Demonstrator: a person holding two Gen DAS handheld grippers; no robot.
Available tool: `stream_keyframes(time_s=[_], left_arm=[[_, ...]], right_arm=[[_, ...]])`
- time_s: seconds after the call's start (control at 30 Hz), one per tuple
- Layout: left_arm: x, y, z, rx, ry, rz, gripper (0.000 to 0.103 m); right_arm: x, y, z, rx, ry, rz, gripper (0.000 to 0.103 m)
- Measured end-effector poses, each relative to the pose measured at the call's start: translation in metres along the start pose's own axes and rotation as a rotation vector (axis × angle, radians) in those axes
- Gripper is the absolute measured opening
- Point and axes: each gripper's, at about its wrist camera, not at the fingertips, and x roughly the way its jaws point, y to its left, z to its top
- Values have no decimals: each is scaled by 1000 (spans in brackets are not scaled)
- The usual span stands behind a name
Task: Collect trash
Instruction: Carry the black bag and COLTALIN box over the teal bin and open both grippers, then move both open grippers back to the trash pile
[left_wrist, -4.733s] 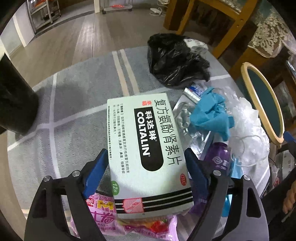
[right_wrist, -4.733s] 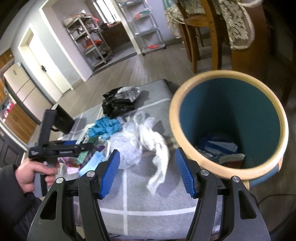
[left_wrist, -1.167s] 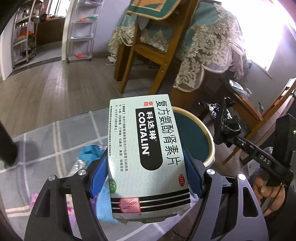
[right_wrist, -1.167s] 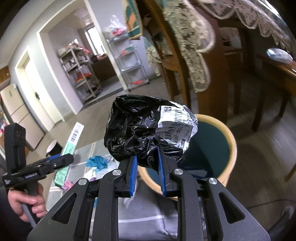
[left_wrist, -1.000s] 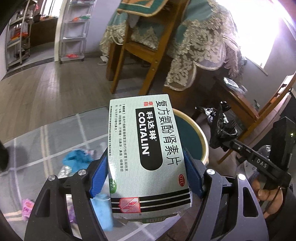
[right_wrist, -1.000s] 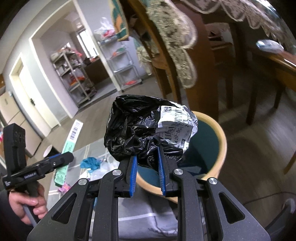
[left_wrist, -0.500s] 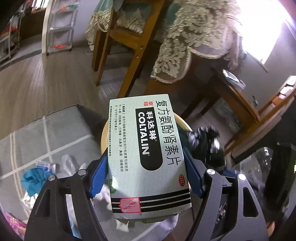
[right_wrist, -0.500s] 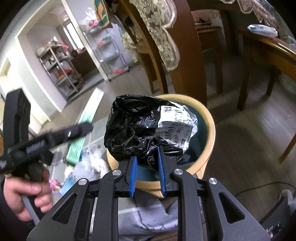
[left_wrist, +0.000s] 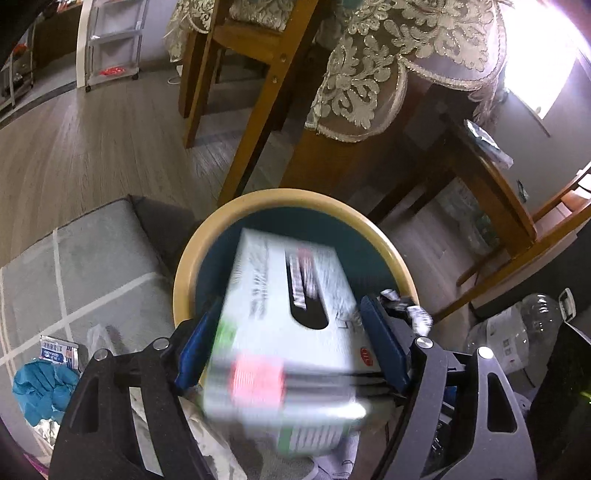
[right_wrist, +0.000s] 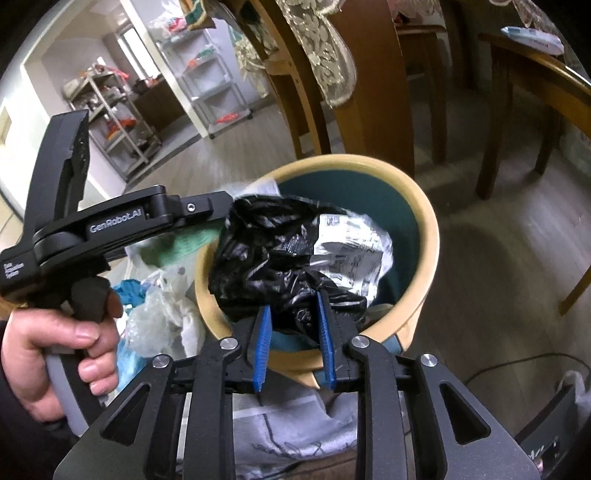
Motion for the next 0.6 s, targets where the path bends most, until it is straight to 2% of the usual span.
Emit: stream_keyframes(time_s=[0.13, 0.37, 0.6], left_arm=[[-8, 8, -1, -22, -12, -6, 75], [-38, 27, -7, -37, -51, 6, 75], [-75, 53, -25, -42, -79, 45, 78]], right_arm=[[2, -2, 1, 9, 2, -6, 35], [2, 3, 1, 13, 1, -5, 40], [-1, 14, 2, -8, -20, 15, 51]])
